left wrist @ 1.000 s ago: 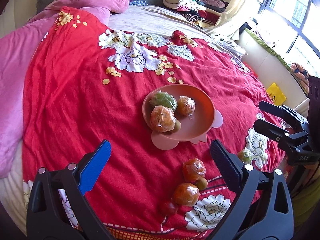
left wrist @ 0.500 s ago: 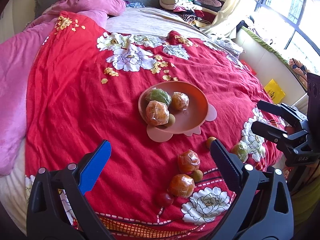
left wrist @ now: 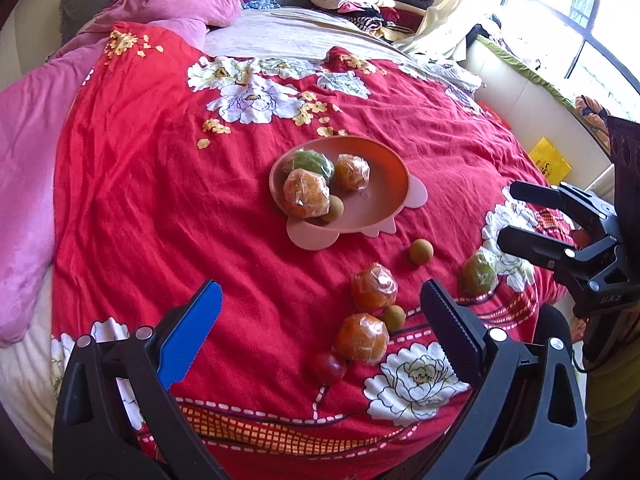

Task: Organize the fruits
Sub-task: 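Withdraw both open tools from the plate toward the loose fruits, then grasp a wrapped orange with the left tool while the right tool grasps a small brown fruit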

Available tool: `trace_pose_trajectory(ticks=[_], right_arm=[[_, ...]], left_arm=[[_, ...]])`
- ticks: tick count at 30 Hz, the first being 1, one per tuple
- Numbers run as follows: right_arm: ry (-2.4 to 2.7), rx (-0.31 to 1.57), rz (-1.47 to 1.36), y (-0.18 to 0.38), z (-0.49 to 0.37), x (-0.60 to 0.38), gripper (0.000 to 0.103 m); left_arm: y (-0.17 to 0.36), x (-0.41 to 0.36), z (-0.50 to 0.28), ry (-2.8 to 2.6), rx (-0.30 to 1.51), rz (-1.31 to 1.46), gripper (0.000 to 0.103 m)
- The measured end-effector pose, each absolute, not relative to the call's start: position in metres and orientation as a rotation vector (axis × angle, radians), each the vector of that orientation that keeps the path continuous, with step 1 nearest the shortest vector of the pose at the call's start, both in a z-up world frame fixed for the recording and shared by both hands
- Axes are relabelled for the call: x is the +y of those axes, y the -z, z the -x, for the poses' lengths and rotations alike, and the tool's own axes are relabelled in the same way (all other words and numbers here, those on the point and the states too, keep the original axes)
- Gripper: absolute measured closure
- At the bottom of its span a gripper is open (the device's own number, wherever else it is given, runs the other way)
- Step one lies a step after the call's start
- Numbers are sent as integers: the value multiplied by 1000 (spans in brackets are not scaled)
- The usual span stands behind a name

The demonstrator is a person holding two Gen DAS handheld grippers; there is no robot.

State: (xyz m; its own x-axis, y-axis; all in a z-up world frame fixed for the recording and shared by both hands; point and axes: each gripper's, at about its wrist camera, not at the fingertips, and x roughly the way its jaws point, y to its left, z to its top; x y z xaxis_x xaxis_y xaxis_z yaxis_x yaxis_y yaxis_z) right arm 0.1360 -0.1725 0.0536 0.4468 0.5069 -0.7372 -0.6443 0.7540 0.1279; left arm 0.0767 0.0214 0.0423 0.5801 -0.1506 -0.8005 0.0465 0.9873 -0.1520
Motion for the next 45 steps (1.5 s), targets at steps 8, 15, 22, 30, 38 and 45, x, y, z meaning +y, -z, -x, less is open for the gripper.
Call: trace_pose_trajectory(ticks=[8, 15, 22, 30, 38, 45], right_arm=[[-734, 861, 186, -49, -130, -170, 10], [-747, 874, 196, -45, -125, -168, 10], [-749, 903, 206, -36, -125, -166, 10], [-748, 927, 212, -27, -130, -162, 10], [-730, 968, 237, -10, -140, -157, 10], [-748, 990, 301, 4, -148, -143, 26]], left_arm=[[-32, 11, -66, 130, 970, 80, 10], [-25, 4, -59, 138, 985, 52, 10], [-13, -9, -56, 164, 1011, -8, 10], [2, -20, -58, 216, 1045, -40, 11], [17, -22, -68, 251, 1085, -45, 18], [23, -22, -76, 278, 1104, -35, 30]])
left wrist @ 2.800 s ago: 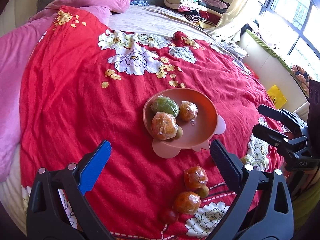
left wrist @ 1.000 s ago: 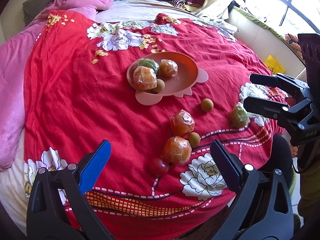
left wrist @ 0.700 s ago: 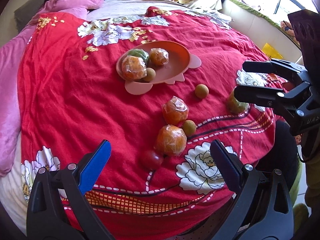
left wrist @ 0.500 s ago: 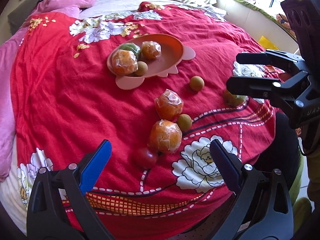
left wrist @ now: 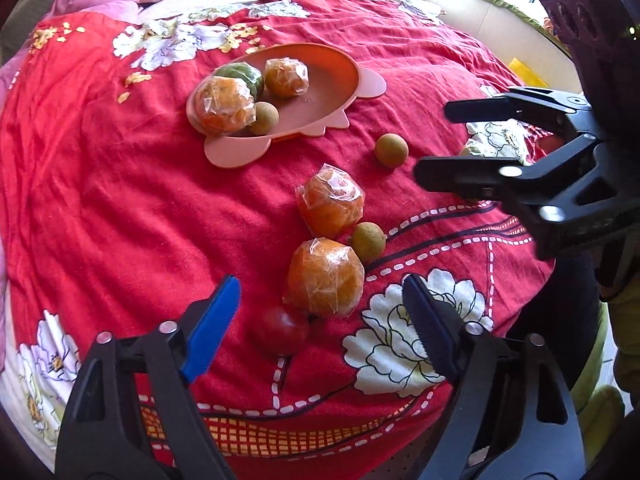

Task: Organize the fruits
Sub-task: 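Grasp a wrapped orange with the left tool while the right tool grasps a small brown fruit, then lift both held fruits and carry them over the pink plate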

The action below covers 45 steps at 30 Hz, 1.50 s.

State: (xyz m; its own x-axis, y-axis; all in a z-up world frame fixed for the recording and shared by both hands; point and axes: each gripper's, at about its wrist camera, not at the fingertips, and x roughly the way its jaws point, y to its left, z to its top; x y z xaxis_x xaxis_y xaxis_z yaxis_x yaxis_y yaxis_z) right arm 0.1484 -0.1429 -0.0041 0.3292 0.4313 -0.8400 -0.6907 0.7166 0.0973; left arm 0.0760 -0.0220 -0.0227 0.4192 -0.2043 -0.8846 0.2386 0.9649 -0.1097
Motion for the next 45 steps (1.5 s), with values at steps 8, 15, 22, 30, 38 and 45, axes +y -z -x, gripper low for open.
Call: trace_pose_trajectory(ticks=[8, 15, 22, 30, 38, 45], right_arm=[[-757, 1038, 327, 26, -161, -133, 66], [-746, 1051, 319, 39, -169, -129, 77], [-753, 1043, 298, 38, -173, -131, 79], [-757, 1039, 255, 35, -172, -137, 79], [-766, 1007, 219, 19, -167, -146, 79], [-768, 965, 201, 1, -165, -152, 79]], left_arm=[[29, -22, -80, 307, 1119, -19, 44], [35, -21, -84, 316, 1131, -6, 49], [40, -19, -91, 321, 1142, 0, 59], [41, -16, -97, 355, 1143, 39, 70], [23, -11, -92, 359, 1102, 71, 72], [0, -4, -95, 342, 1052, 84, 72]])
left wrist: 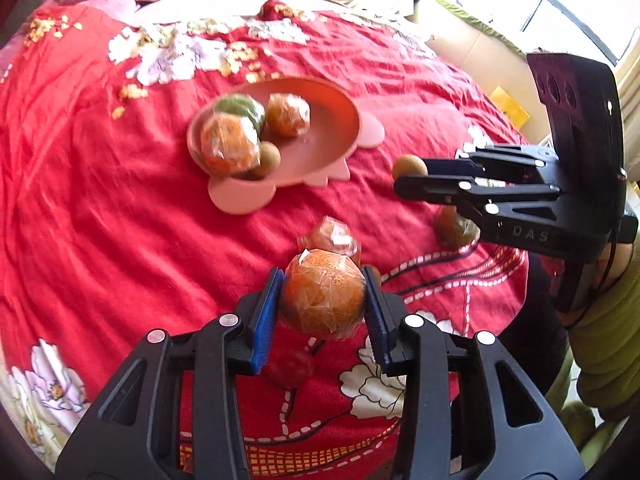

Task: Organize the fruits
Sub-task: 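Lift both held fruits and carry them over the pink plate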

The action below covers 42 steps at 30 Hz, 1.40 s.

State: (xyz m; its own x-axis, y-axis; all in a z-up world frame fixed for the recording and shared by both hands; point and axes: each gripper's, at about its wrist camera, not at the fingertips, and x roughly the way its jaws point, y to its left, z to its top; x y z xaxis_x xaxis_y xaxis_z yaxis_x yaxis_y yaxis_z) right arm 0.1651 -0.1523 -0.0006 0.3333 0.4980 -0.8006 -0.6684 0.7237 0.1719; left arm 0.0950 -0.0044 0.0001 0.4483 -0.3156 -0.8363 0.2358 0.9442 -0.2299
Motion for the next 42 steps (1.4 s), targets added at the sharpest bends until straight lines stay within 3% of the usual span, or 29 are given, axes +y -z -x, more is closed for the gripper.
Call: trace_pose_trajectory(ticks=[19, 42], right_arm=[[-755, 884, 162, -35, -179, -167, 79], [-774, 868, 160, -44, -217, -159, 79]], left_arm=[[-29, -4, -131, 298, 990, 96, 72], [-22, -19, -172, 310, 1009, 90, 72]])
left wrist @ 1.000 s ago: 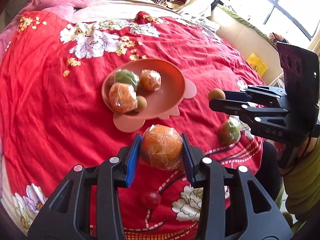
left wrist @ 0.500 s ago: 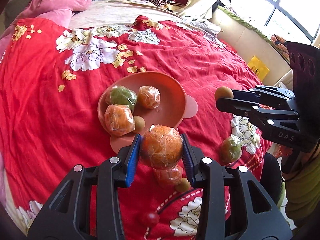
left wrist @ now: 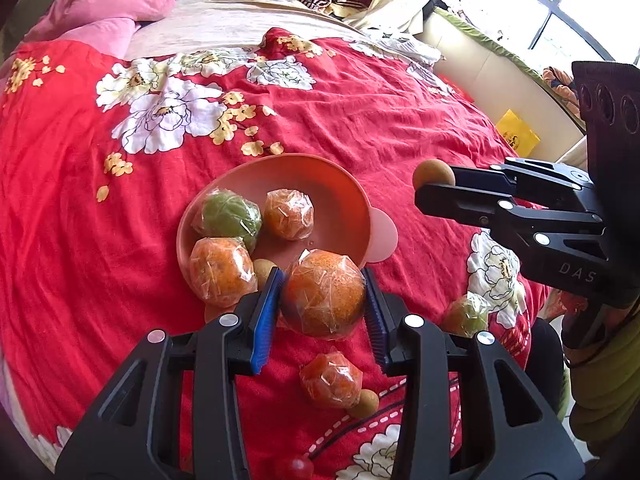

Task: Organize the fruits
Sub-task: 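Lift both held fruits and carry them over the pink plate, then open the right tool to drop the brown fruit while the left tool releases its orange into the plate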

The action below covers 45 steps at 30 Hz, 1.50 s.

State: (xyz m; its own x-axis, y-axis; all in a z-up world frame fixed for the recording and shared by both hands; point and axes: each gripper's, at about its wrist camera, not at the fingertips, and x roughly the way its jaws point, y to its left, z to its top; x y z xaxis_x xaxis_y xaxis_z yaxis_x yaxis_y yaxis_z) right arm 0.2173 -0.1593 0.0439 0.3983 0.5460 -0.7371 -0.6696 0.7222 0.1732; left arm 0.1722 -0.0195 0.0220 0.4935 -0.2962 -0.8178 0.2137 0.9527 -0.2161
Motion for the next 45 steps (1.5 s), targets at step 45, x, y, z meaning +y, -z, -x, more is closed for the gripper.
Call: trace_pose_trajectory(ticks=[45], right_arm=[[-795, 1000, 228, 3, -287, -112, 79]], left_arm=[[20, -25, -210, 345, 1079, 128, 72]])
